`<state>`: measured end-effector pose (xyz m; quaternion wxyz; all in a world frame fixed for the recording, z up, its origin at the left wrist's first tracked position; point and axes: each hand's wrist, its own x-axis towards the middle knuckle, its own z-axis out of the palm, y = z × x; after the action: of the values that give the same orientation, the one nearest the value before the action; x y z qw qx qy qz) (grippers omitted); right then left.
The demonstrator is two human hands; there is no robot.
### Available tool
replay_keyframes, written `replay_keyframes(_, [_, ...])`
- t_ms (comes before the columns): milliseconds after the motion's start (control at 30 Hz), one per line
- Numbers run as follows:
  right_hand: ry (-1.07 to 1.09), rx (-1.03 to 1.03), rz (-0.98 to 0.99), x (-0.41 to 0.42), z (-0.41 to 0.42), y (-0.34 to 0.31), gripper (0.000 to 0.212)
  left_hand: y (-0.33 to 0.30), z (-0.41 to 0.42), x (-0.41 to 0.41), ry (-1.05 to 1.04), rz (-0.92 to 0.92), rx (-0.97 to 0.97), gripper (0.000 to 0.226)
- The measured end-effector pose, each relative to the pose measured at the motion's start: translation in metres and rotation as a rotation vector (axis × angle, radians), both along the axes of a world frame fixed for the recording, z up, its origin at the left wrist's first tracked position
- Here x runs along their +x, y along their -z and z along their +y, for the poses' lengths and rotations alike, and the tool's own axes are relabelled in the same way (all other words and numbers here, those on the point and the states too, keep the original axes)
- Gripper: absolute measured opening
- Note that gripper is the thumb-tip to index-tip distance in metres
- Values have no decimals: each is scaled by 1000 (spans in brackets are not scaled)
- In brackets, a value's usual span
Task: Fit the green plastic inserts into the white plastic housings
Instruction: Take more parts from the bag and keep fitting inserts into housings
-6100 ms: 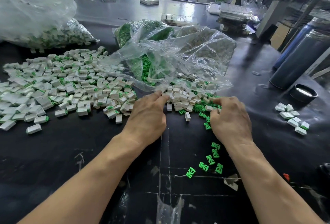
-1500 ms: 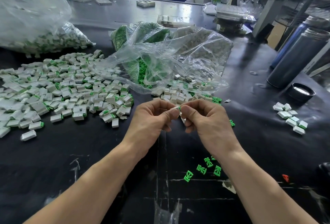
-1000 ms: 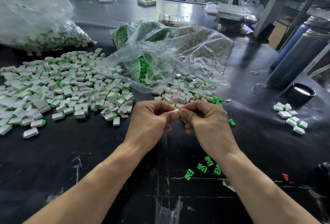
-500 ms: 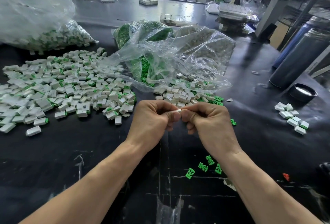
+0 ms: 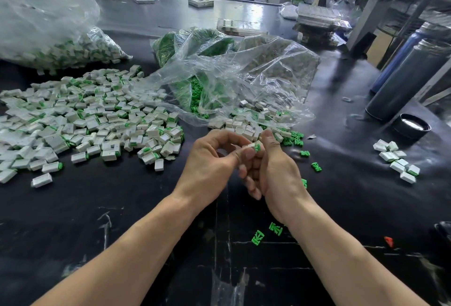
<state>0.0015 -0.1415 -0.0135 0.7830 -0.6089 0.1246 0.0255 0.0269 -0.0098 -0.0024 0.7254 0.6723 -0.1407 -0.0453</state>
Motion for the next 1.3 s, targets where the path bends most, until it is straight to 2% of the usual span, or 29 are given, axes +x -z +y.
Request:
replay_keyframes(67, [23, -65, 20, -1, 1, 1, 71, 1, -2, -1, 30, 4, 28, 6])
replay_keyframes(133, [82, -97, 36, -3, 4, -1, 61, 2, -4, -3, 57, -4, 52, 6])
replay_keyframes(267, [140, -30, -7, -6, 10, -7, 50, 3, -7, -7, 71, -8, 38, 6])
replay_keyframes(400, [101, -24, 27, -7, 9, -8, 77, 1, -6, -7, 105, 38, -52, 7])
replay_keyframes(467, [78, -16, 20, -6, 8, -7, 80, 1, -6, -7, 113, 60, -81, 9])
replay_keyframes(600, [134, -1, -7, -7, 10, -7, 67, 0, -7, -10, 124, 73, -106, 7])
replay_keyframes(733, [182, -6, -26, -9, 14, -7, 47, 1, -8, -9, 109, 34, -50, 9])
replay_keyframes(833, [195, 15, -53, -10, 16, -9, 49, 0, -9, -10, 108, 55, -64, 11])
replay_keyframes(1000, [182, 4, -53, -10, 18, -10, 67, 1, -9, -10, 68, 12, -11, 8])
replay_keyframes(1133, [213, -28, -82, -8, 21, -8, 64, 1, -10, -11, 56, 2, -17, 5])
replay_keyframes(1233, [260, -109, -104, -6, 22, -4, 48, 1, -11, -12, 35, 4, -6, 3])
replay_keyframes(1300, [282, -131, -112, -7, 22, -2, 45, 2, -12, -13, 28, 7, -5, 6])
